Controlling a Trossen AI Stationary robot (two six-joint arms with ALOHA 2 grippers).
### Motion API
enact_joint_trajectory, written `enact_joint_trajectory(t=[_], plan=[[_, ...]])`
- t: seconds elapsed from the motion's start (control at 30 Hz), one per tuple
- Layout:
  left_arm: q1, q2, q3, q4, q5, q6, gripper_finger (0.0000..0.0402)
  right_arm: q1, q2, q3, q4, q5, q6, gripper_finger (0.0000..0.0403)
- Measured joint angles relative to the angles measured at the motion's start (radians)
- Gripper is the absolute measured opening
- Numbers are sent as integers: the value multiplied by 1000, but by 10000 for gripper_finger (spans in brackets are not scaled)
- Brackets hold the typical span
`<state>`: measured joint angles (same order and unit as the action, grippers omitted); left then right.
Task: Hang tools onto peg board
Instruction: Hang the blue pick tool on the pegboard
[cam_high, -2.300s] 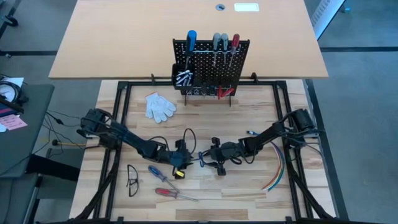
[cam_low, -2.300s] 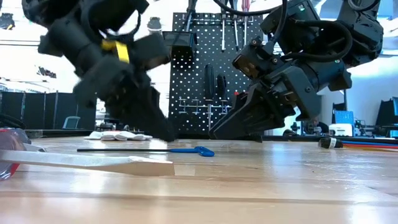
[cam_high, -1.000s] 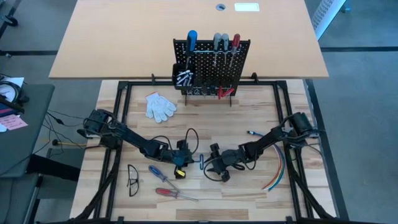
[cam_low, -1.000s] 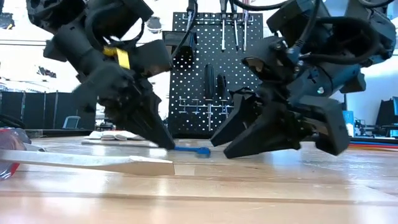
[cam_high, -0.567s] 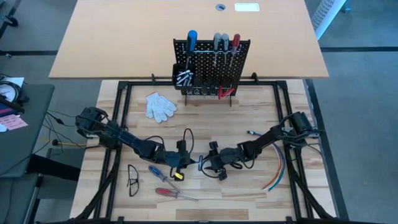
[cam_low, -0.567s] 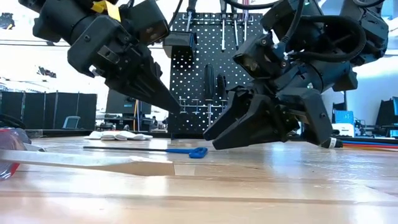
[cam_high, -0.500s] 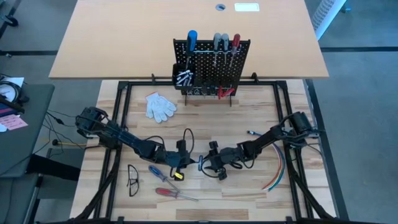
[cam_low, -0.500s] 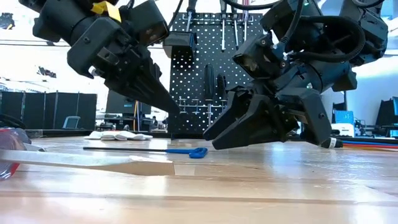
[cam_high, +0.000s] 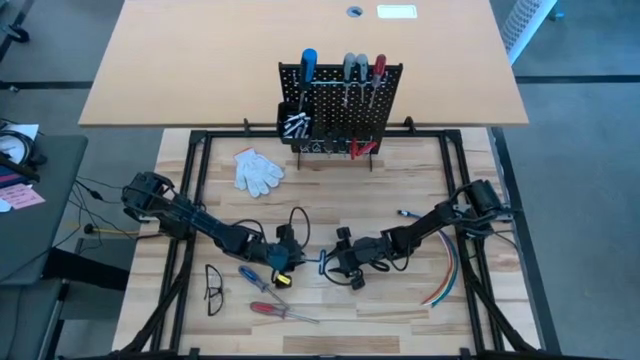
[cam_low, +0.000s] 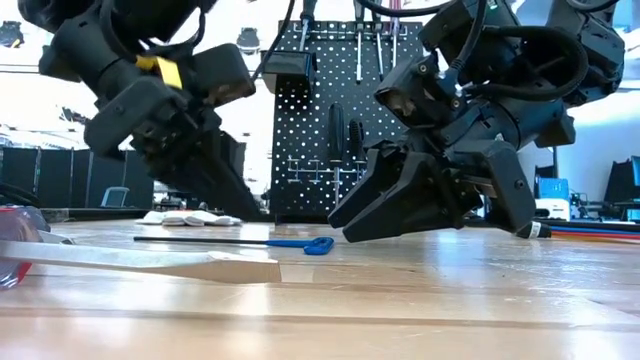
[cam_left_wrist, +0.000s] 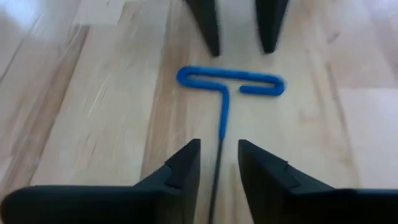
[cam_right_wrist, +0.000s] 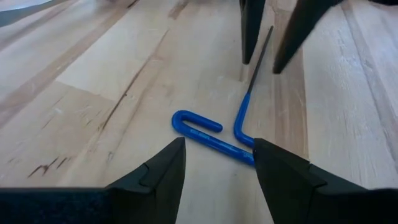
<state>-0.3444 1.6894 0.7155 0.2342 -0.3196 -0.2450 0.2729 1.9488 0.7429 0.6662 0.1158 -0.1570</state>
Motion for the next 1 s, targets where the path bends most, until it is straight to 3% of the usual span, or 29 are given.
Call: enact_joint_trajectory(t=[0.17, 0.63, 0.77, 1.0], plan=[[18, 0, -33, 1, -3, -10, 121, 0, 0, 0, 1, 0, 12, 195], [70, 0, -64, 26, 3, 83, 99, -1, 0, 0, 0, -1, 27, 195], [80, 0, -64, 30, 104, 120, 99, -1, 0, 0, 0, -1, 26, 195], [65, -8, -32, 120, 124, 175, 99, -7, 0, 0, 0, -2, 27, 195]])
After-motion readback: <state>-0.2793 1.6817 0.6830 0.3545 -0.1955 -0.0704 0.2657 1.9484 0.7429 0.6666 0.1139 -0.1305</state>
